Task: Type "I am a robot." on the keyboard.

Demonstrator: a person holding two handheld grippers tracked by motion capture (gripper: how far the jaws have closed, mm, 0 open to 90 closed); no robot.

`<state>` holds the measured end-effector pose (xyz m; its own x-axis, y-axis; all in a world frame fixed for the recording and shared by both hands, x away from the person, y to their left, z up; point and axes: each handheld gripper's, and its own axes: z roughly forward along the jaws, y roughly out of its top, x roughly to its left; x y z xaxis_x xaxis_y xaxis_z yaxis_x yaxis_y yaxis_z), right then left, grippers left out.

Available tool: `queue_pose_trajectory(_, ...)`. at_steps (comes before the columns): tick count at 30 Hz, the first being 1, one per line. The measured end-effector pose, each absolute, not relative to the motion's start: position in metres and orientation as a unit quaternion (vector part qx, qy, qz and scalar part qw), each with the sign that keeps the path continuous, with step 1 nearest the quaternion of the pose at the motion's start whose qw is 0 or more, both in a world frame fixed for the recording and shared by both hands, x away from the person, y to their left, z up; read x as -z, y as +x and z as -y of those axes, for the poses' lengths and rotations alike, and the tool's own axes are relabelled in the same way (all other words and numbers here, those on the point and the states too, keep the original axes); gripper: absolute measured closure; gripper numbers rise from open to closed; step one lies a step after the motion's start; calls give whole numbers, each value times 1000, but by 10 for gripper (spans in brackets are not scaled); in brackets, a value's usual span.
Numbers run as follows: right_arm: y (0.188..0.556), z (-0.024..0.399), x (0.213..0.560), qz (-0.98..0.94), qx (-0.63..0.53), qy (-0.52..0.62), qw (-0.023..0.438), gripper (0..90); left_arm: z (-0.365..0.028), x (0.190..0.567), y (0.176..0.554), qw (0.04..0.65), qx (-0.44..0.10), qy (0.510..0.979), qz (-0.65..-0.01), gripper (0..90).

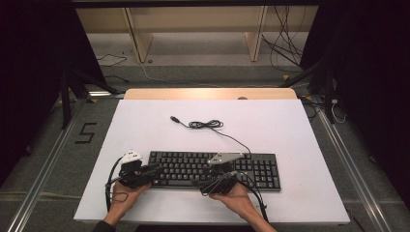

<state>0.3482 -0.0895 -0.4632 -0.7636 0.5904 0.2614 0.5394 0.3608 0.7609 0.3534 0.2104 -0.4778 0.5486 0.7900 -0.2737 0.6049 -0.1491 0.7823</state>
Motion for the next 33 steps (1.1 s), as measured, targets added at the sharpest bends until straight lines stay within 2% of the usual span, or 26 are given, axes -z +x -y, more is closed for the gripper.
queue_pose_trajectory(3,348,89,463,-824,-450,342,28,371,-210,476,352,469,-94,746,-463,569)
queue_pose_trajectory(7,348,89,464,-825,-449,341,27,381,-211,474,349,485,-95,742,-454,482)
queue_pose_trajectory(15,345,86,466,-829,-451,331,26,539,-216,469,343,511,-101,726,-449,366)
queue_pose_trajectory(19,344,84,467,-834,-443,328,27,639,-217,468,341,517,-102,722,-448,339)
queue_pose_trajectory(33,344,79,475,-845,-426,321,26,895,-216,463,334,529,-102,723,-433,305)
